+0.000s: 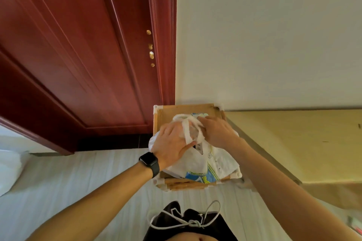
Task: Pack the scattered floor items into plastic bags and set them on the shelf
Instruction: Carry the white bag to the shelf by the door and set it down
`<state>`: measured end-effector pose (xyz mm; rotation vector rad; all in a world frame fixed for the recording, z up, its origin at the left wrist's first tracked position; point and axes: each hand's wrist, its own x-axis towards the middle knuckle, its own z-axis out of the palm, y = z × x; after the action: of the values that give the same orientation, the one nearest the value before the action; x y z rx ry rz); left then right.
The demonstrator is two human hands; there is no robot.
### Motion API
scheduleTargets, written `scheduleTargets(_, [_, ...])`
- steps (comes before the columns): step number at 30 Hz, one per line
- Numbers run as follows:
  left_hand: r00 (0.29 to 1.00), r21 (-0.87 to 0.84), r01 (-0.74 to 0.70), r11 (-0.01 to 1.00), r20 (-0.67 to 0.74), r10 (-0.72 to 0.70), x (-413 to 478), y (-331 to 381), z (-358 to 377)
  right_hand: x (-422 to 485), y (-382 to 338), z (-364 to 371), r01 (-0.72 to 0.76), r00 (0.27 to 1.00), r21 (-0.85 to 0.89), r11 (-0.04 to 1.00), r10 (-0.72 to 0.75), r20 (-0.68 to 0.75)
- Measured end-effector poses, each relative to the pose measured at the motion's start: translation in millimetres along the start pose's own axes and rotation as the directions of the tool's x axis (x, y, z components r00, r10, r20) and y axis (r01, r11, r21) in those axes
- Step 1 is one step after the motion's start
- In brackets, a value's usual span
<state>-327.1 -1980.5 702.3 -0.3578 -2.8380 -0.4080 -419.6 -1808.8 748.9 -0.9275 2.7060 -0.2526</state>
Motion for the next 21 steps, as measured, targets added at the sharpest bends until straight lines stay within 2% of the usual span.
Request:
scheduleTargets(1, [0.992, 0.013, -0.046, 0.999, -0.121, 0.047, 0.5, -5.7, -3.8, -0.2, -2.8, -0.2, 0.021, 1.0, -0.042, 0.999, -0.021, 0.001])
scheduleTargets(2, [0.978, 0.047, -0.101, 0.994, -0.176, 0.108, 3.1, -11.7, -8.9, -0.3, -5.1, 2.3, 0.053, 0.999, -0.083, 0.995, -0.053, 0.0])
scheduleTargets(3, [0.972, 0.077, -0.162, 0.984, -0.16, 0.173, 8.4, -16.0, -16.0, -2.0, -9.0, 3.7, 0.085, 0.996, -0.109, 0.99, -0.087, -0.016])
scheduleTargets(5, [0.972, 0.057, -0.232, 0.971, 0.043, 0.229, 20.7, -19.0, -27.8, -4.2, -13.5, 13.4, 0.135, 0.986, -0.073, 0.988, -0.141, -0.089])
scheduleTargets(7, [0.951, 0.027, -0.215, 0.976, 0.231, 0.204, 29.2, -19.3, -26.5, -5.2, -14.8, 17.3, 0.146, 0.983, 0.051, 0.988, -0.138, -0.125])
scheduleTargets(8, [0.945, 0.031, -0.194, 0.98, 0.275, 0.178, 31.1, -17.8, -25.7, -3.5, -12.1, 20.5, 0.163, 0.979, 0.098, 0.982, -0.149, -0.14])
scheduleTargets(10, [0.943, 0.039, -0.161, 0.986, 0.303, 0.142, 29.3, -16.7, -20.4, -12.1, -12.9, 14.1, 0.177, 0.977, 0.301, 0.937, -0.13, -0.17])
scheduleTargets(11, [0.945, 0.038, -0.15, 0.988, 0.3, 0.132, 29.3, -17.2, -19.6, -19.5, -14.7, 8.2, 0.189, 0.969, 0.393, 0.9, -0.107, -0.222])
scheduleTargets(13, [0.949, 0.076, -0.178, 0.981, 0.277, 0.151, 31.1, -17.3, -22.5, -33.5, -17.3, -1.1, 0.24, 0.936, 0.445, 0.863, -0.085, -0.342])
scheduleTargets(15, [0.954, 0.147, -0.281, 0.948, 0.146, 0.26, 32.3, -13.7, -28.4, -40.5, -14.4, -5.6, 0.23, 0.893, 0.365, 0.902, -0.047, -0.447])
scheduleTargets(17, [0.941, 0.187, -0.335, 0.924, 0.02, 0.337, 30.9, -9.1, -36.3, -43.6, -9.2, -9.4, 0.169, 0.886, 0.389, 0.906, 0.034, -0.463])
scheduleTargets(19, [0.978, 0.078, -0.208, 0.975, 0.016, 0.208, 27.8, -3.9, -47.1, -47.1, -3.2, -15.6, 0.119, 0.89, 0.544, 0.831, 0.153, -0.429])
scheduleTargets(21, [0.982, -0.172, 0.097, 0.98, 0.176, -0.066, 22.8, -3.6, -51.9, -50.4, 2.4, -18.7, 0.09, 0.893, 0.654, 0.751, 0.23, -0.387])
